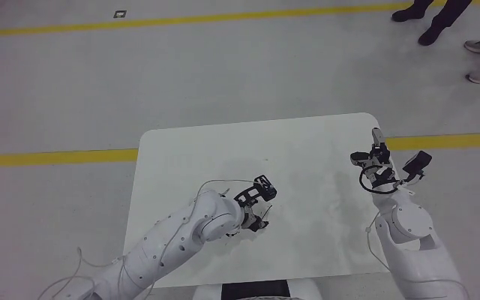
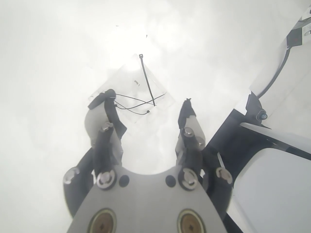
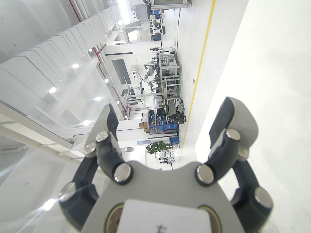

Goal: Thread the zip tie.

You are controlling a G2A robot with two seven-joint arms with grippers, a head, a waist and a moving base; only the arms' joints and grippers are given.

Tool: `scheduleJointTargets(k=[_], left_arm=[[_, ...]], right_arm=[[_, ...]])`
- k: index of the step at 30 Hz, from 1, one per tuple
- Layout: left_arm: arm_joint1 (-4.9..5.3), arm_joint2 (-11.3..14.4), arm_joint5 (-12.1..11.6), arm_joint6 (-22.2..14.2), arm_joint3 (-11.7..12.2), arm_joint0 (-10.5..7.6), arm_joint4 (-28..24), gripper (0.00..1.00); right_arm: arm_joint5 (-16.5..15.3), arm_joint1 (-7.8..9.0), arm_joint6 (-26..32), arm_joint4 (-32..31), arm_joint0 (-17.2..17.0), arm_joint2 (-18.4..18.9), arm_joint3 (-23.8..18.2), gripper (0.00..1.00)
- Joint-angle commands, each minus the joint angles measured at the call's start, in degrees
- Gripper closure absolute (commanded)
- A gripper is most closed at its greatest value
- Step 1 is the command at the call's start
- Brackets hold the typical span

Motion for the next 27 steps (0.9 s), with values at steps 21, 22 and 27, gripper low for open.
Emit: scheduleJointTargets(k=[21,22,27], left_arm=[[-0.97,2.3,-1.5,4.2,8.0,-2.60,-3.9,0.78],[-1.05,2.5,-1.5,4.4,8.3,-2.77,-4.0,0.79],[-1.39,3.3,-1.8,5.0,9.7,-3.55,-4.7,0.76]], right_arm=[[0.0,0.00,0.0,0.0,0.0,0.0,0.0,0.00],[0.0,0.00,0.0,0.0,0.0,0.0,0.0,0.00],[0.0,0.00,0.0,0.0,0.0,0.0,0.0,0.00]])
